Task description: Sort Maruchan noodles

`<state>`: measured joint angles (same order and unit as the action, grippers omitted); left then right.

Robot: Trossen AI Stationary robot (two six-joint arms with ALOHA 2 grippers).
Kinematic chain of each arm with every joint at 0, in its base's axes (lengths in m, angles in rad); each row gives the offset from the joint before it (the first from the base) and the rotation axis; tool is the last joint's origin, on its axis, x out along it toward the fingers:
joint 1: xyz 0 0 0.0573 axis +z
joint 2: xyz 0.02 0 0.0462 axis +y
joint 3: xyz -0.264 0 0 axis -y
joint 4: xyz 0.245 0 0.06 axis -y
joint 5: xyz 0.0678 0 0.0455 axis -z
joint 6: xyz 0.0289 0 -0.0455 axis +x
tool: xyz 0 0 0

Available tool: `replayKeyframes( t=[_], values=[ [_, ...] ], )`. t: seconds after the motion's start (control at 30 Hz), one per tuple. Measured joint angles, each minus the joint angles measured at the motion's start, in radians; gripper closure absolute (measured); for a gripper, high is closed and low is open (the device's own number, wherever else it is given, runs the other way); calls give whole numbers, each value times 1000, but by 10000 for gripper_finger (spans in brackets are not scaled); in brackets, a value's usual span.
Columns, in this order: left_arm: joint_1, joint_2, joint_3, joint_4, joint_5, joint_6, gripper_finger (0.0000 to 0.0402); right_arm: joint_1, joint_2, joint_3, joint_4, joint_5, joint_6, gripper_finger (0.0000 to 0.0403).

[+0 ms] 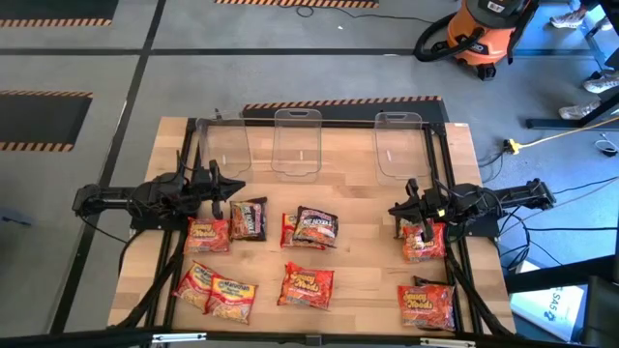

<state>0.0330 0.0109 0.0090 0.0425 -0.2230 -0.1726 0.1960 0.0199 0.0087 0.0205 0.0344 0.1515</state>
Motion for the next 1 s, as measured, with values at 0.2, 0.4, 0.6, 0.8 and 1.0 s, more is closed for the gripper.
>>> replayKeyframes(
  t=[0.2,0.4,0.6,0.8,1.0],
  values=[
    [0,0,0,0,0,0,390,0,0,0,0,0,0,403],
    [0,0,0,0,-1,2,390,0,0,0,0,0,0,403],
    [0,0,0,13,-107,96,390,0,0,0,0,0,0,403],
    [0,0,0,16,-69,10,390,0,0,0,3,0,0,403],
    [0,0,0,46,-57,-99,390,0,0,-1,49,9,117,403]
  ],
)
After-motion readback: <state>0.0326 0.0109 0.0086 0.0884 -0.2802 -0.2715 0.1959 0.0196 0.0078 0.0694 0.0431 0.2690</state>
